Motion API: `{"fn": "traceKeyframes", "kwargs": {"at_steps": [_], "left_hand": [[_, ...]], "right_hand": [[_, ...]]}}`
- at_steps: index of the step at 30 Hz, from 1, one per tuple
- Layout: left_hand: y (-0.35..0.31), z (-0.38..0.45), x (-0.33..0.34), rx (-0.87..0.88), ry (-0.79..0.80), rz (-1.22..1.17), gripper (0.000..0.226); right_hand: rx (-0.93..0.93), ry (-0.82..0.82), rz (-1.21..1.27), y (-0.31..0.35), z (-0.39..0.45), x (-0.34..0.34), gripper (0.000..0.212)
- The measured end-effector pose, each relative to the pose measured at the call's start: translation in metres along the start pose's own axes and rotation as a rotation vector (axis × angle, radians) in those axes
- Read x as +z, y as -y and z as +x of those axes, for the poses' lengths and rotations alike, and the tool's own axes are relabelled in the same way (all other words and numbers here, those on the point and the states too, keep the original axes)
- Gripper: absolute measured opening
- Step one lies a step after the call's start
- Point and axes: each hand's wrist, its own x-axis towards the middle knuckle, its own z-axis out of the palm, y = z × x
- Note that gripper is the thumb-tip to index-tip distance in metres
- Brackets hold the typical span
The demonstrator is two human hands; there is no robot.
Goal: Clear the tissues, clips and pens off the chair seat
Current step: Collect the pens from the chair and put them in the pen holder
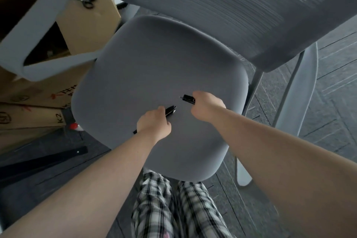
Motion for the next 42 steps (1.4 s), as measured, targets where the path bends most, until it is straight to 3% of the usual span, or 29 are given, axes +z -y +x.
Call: {"fn": "traceKeyframes", "kwargs": {"at_steps": [9,13,20,25,32,42], "left_hand": [[0.029,-0.047,-0.044,-0.047,-0.113,-0.212,0.019],[0.055,-0.09,-0.076,-0.103,-0.205,-0.304,0.03],[0.119,-0.189,-0.101,-0.344,-0.462,-0.52,0.043],[0.18,-0.271,-0.077,-0.534,-0.571,-0.656,0.04],[0.246,-0.411,-0.018,-0.658,-0.751,-0.897,0.028],[0.306,-0.627,0.089,-0.877,-1.092,-1.172,0.036]], "right_hand": [[-0.129,-0.007,0.003,0.023,-0.045,-0.033,0.009],[-0.256,-0.017,-0.078,0.068,-0.07,-0.043,0.003],[-0.499,-0.011,-0.16,0.166,-0.121,-0.019,0.013],[-0.674,0.034,-0.205,0.233,-0.176,0.038,0.031],[-0.876,0.068,-0.331,0.303,-0.286,0.136,0.03],[-1.072,0.219,-0.278,0.35,-0.48,0.309,0.033]]}}
